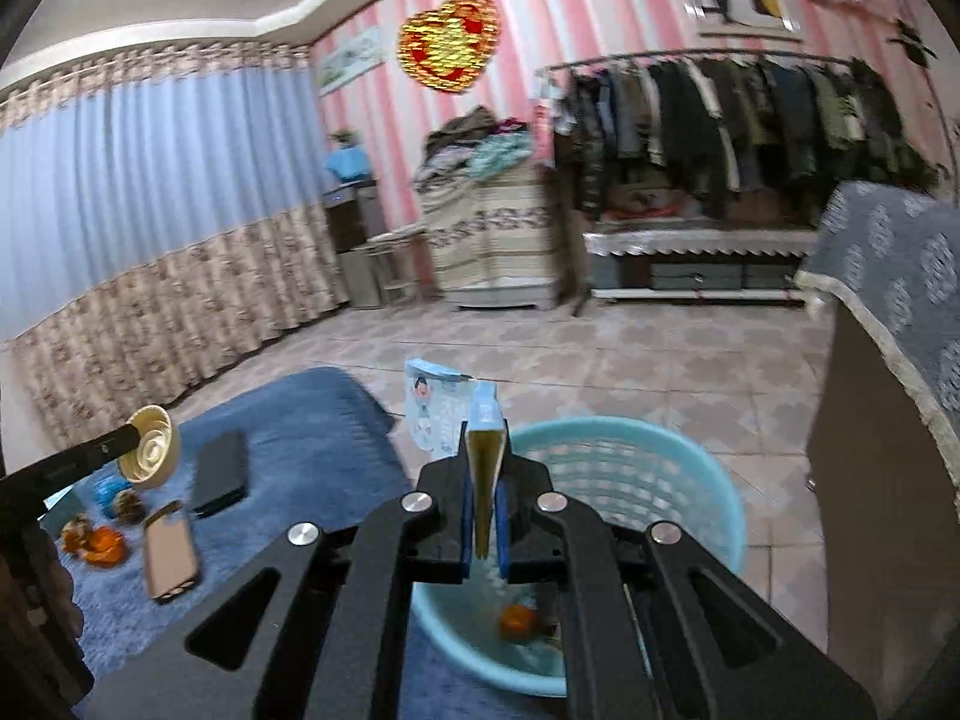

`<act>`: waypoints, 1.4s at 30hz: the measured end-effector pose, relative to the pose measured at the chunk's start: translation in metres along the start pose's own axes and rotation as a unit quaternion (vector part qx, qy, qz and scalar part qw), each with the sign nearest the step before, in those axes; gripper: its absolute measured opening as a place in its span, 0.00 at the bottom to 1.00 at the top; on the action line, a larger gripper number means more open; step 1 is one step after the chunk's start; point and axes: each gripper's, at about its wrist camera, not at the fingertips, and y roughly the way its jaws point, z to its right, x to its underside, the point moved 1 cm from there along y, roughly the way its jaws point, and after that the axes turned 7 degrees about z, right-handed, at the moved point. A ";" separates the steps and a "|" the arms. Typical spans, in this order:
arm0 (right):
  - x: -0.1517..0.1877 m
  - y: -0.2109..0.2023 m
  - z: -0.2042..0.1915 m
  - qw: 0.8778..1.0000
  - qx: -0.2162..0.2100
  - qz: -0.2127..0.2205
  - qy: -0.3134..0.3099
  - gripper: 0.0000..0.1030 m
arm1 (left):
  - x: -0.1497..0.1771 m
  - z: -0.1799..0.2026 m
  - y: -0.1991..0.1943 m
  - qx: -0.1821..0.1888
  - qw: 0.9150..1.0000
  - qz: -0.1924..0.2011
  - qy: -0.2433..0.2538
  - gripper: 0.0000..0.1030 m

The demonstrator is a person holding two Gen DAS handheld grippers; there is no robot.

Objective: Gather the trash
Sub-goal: 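Carry the round lid and the printed card over the blue basket, then open the left tool to drop the lid while the right tool releases the card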

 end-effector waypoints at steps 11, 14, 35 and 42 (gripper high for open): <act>-0.005 0.019 0.055 0.998 0.056 0.001 0.041 0.06 | 0.023 0.093 0.045 0.051 0.997 -0.032 0.046 0.07; -0.002 0.029 0.063 0.997 0.069 -0.012 0.044 0.06 | 0.030 0.108 0.053 0.056 0.996 -0.041 0.055 0.07; 0.013 0.043 0.090 0.992 0.074 -0.054 0.085 0.05 | 0.049 0.170 0.113 0.089 0.989 -0.086 0.084 0.11; 0.013 0.045 0.083 0.993 0.068 -0.056 0.076 0.05 | 0.039 0.160 0.108 0.070 0.992 -0.072 0.077 0.48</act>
